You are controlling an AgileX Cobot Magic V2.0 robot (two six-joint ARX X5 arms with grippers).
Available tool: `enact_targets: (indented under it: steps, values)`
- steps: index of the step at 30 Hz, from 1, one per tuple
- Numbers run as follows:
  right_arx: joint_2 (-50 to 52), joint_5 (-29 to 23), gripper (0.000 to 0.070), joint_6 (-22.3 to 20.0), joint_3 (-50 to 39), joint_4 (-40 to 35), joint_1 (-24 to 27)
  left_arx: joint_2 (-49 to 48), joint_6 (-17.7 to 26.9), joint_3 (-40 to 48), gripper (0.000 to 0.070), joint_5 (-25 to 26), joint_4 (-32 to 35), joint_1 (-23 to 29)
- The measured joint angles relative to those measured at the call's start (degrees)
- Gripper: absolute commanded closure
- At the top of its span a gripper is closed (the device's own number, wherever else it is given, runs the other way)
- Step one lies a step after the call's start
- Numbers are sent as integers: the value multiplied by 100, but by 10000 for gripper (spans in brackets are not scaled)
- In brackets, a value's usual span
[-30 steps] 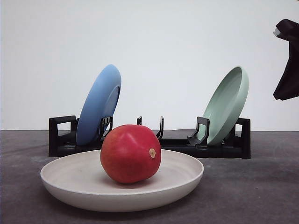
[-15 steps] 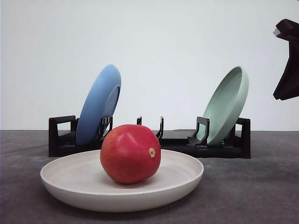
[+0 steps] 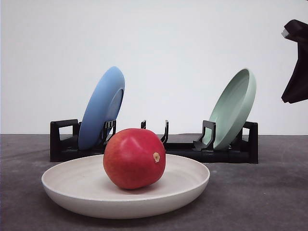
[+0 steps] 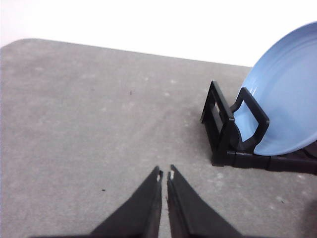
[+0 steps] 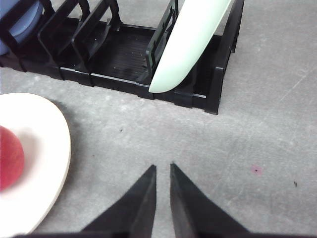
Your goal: Place pomegranate in white plate
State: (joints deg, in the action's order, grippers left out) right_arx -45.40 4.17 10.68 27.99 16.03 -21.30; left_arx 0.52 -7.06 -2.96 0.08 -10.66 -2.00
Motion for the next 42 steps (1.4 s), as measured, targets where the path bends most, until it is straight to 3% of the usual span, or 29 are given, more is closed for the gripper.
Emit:
enact_targets:
  steps: [24, 30, 42]
  values:
    - [94, -26, 656, -68, 0, 27, 26, -27, -1, 174, 700, -13, 51, 0]
    - [1141, -103, 656, -569, -372, 80, 465, -27, -1, 174, 700, -13, 51, 0]
    - [3702, -118, 656, -662, -2303, -950, 1641, -27, -1, 174, 700, -13, 53, 0]
